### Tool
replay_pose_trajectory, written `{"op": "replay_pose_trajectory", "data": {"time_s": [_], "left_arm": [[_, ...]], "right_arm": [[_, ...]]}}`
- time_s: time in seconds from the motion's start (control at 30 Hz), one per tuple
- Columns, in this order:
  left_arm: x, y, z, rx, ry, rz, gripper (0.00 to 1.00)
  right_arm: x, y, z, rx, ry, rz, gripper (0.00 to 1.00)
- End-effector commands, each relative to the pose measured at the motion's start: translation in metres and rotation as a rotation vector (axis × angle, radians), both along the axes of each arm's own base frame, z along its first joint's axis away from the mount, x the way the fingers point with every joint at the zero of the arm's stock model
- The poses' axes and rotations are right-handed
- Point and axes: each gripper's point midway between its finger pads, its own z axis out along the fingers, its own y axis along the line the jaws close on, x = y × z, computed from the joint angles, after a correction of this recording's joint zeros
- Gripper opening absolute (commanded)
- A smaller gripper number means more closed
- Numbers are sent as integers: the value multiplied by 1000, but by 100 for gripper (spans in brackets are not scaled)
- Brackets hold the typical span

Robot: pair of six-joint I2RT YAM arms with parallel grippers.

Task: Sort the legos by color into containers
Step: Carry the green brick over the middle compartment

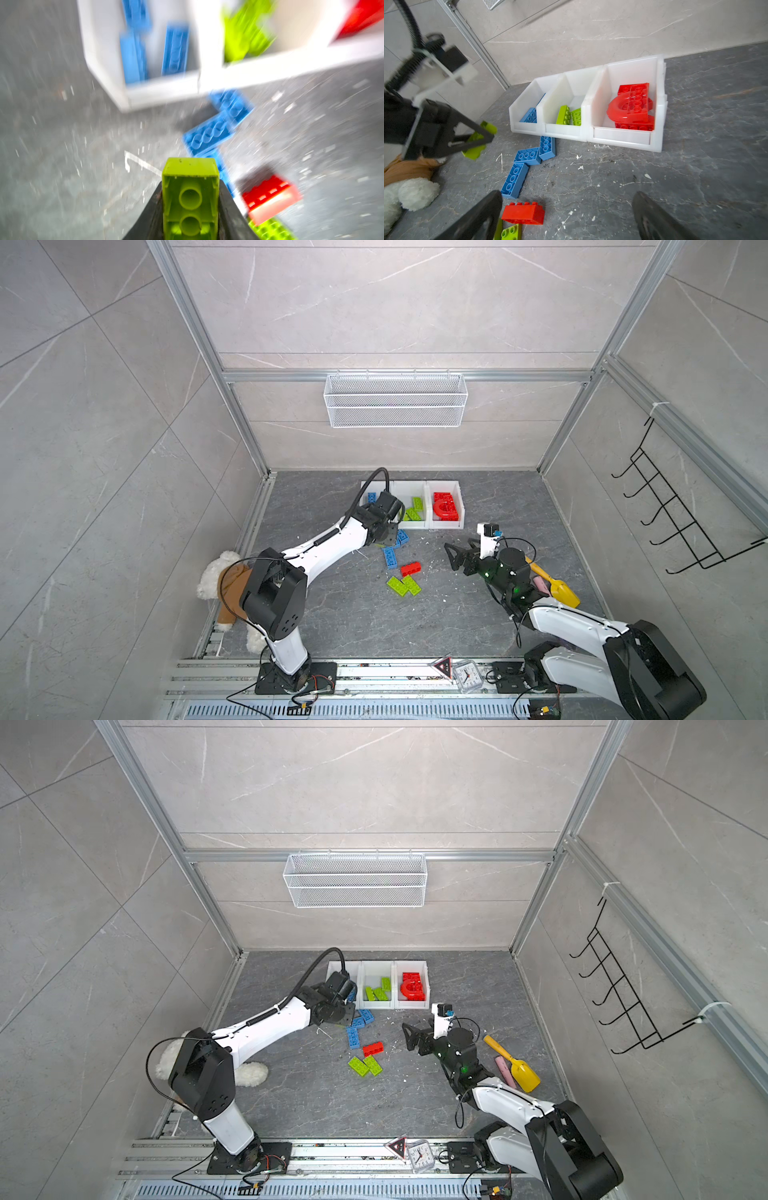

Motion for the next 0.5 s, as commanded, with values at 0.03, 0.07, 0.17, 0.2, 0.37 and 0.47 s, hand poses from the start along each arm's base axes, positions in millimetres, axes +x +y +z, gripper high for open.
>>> {"op": "replay_pose_trajectory", "data": {"time_s": [0.03, 0.07, 0.17, 0.2, 0.37, 0.47], "left_arm": [[39, -34, 47, -3, -120, -134, 28], [49, -40, 54, -9, -135, -144, 28], [78, -62, 53, -18, -142, -191, 28], [89, -67, 53, -20, -147, -193, 28], [126, -80, 37, -102, -131, -197, 28], [136, -85, 24, -124, -113, -209, 28]], "right_arm": [[0, -6, 10, 37, -27, -23, 100], [-1, -6, 10, 37, -27, -21, 100], [-1, -6, 12, 34, -31, -16, 100], [-2, -6, 12, 34, -31, -14, 100], [-1, -6, 11, 33, -24, -12, 100], [-1, -4, 10, 36, -21, -5, 100]]}}
